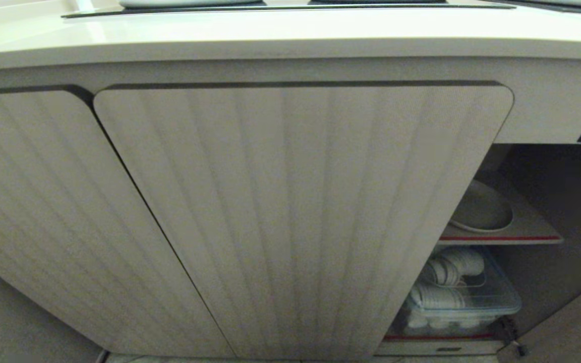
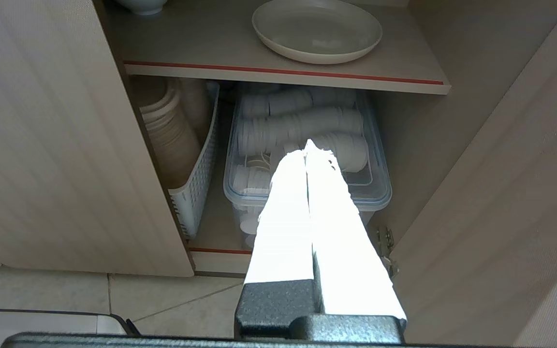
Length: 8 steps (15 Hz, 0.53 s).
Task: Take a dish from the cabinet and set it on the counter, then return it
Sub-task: Close the cabinet door
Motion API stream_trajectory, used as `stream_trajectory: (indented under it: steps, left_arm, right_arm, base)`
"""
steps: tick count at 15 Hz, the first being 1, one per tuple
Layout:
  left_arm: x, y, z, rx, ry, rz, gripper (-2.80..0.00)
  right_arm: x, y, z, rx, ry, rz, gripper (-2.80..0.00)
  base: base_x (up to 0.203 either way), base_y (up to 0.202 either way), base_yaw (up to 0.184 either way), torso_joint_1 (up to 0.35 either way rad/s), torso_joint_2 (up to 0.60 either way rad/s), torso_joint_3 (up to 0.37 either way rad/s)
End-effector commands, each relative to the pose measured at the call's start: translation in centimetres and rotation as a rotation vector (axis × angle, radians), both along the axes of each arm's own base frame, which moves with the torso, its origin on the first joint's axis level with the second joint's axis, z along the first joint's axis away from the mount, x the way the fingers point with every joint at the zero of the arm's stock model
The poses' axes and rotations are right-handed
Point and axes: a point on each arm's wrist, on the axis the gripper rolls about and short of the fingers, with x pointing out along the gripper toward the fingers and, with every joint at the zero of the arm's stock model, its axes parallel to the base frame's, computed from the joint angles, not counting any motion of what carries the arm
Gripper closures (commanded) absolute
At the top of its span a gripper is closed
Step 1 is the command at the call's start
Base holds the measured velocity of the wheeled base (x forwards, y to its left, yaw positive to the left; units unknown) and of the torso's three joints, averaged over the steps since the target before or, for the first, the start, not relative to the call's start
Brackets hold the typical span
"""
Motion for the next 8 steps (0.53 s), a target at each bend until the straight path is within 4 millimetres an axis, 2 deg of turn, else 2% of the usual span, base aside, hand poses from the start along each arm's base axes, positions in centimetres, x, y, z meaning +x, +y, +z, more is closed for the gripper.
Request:
stream_trajectory:
  steps: [1,8]
  left_arm:
    - [0.0,0.0,0.0,0.0,0.0,0.0,0.0]
    - [0.0,0.0,0.0,-0.002,0.0,0.0,0.0]
  right_arm:
    - [0.01,0.0,0.0,-0.001,0.001,0.0,0.0]
    - [0.01,0.0,0.0,-0.001,0.001,0.0,0.0]
  base:
    - [0.0,0.0,0.0,0.0,0.0,0.0]
    - [0.0,0.0,0.0,0.0,0.0,0.0]
